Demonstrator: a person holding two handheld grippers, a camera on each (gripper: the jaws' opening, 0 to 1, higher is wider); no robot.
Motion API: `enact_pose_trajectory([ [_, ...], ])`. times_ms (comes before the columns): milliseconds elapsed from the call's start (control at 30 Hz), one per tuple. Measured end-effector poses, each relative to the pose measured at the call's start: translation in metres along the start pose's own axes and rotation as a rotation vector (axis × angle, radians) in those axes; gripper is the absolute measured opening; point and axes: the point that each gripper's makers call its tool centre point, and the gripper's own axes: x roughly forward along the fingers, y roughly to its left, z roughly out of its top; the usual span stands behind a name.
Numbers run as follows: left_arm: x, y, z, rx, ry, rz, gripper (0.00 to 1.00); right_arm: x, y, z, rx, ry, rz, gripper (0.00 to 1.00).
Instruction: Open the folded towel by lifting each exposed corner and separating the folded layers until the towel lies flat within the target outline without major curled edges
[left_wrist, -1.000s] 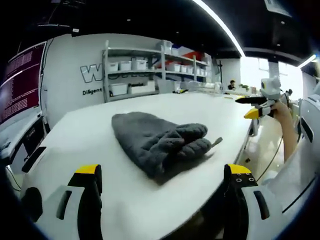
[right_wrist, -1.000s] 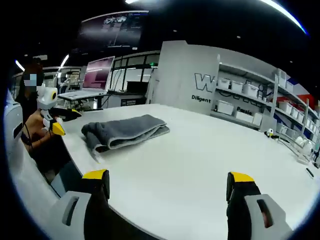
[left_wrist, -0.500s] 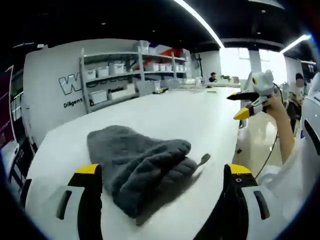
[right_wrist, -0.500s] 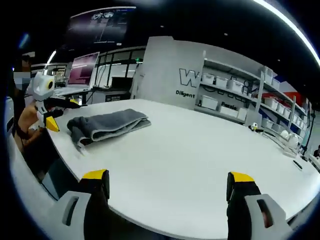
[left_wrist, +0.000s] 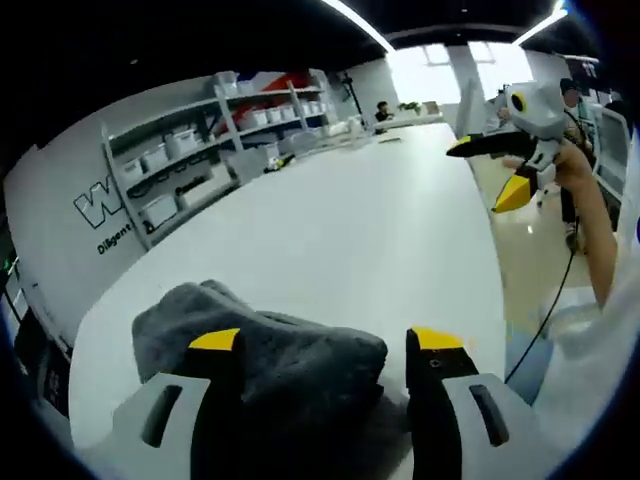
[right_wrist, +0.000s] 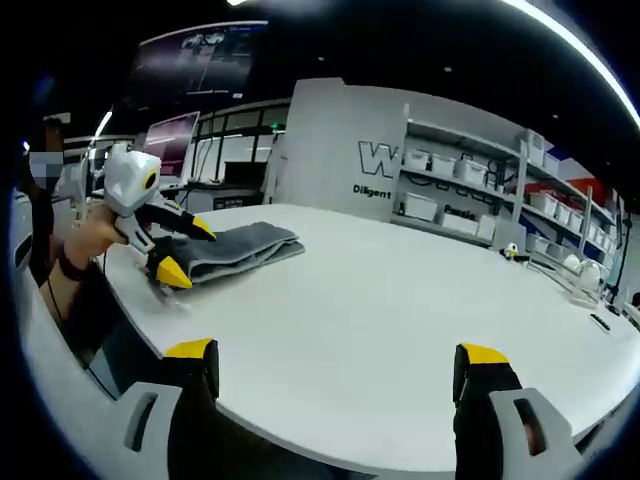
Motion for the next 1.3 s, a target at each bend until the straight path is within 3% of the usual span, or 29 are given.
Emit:
enact_pose_trajectory([
  [133, 0.010, -0.004, -0.009, 0.029, 0.059, -0.005, 0.36, 0.001, 0.000, -0.004, 0.002, 0.015, 0.005, 0.99],
  [200, 0.013, -0.003, -0.013, -0.012, 0.091, -0.008, 0.29, 0.001, 0.001, -0.005, 0.004, 0.017, 0.007, 0.99],
  [300, 0.007, 0.002, -0.006, -0.019, 0.076, 0.001, 0.16, 0.001, 0.003, -0.005, 0.004, 0.014, 0.012, 0.99],
  [500, -0.025, 0.038, 0.023, -0.094, -0.074, 0.101, 0.09, 0.003, 0.004, -0.007, 0.009, 0.022, 0.019, 0.99],
  [533, -0.040, 0.056, 0.030, -0.118, -0.129, 0.160, 0.08, 0.003, 0.004, -0.007, 0.008, 0.026, 0.018, 0.99],
  [633, -0.070, 0.087, 0.034, -0.174, -0.208, 0.263, 0.07, 0.005, 0.006, -0.005, 0.009, 0.021, 0.027, 0.99],
  [733, -0.100, 0.115, 0.031, -0.220, -0.257, 0.361, 0.07, 0.007, 0.010, -0.003, 0.013, 0.017, 0.040, 0.99],
  [800, -0.128, 0.138, 0.019, -0.238, -0.259, 0.465, 0.07, 0.009, 0.011, -0.003, 0.012, 0.018, 0.041, 0.99],
  [933, -0.172, 0.165, -0.008, -0.275, -0.267, 0.619, 0.07, 0.011, 0.012, -0.002, 0.006, 0.025, 0.041, 0.99],
  [967, -0.188, 0.174, -0.023, -0.293, -0.252, 0.687, 0.07, 0.012, 0.012, -0.002, 0.005, 0.026, 0.043, 0.99],
  [1033, -0.204, 0.180, -0.044, -0.306, -0.220, 0.761, 0.07, 0.013, 0.014, 0.000, 0.007, 0.021, 0.050, 0.99],
  [1067, -0.213, 0.183, -0.065, -0.330, -0.174, 0.811, 0.07, 0.013, 0.015, 0.001, 0.007, 0.019, 0.054, 0.99],
  [1100, -0.218, 0.185, -0.076, -0.339, -0.153, 0.842, 0.07, 0.014, 0.016, 0.001, 0.006, 0.018, 0.057, 0.99],
  [1167, -0.226, 0.186, -0.114, -0.353, -0.036, 0.910, 0.07, 0.017, 0.018, 0.001, -0.003, 0.026, 0.060, 0.99],
  [1300, -0.224, 0.174, -0.151, -0.335, 0.090, 0.928, 0.07, 0.021, 0.023, 0.002, -0.009, 0.029, 0.080, 0.99],
])
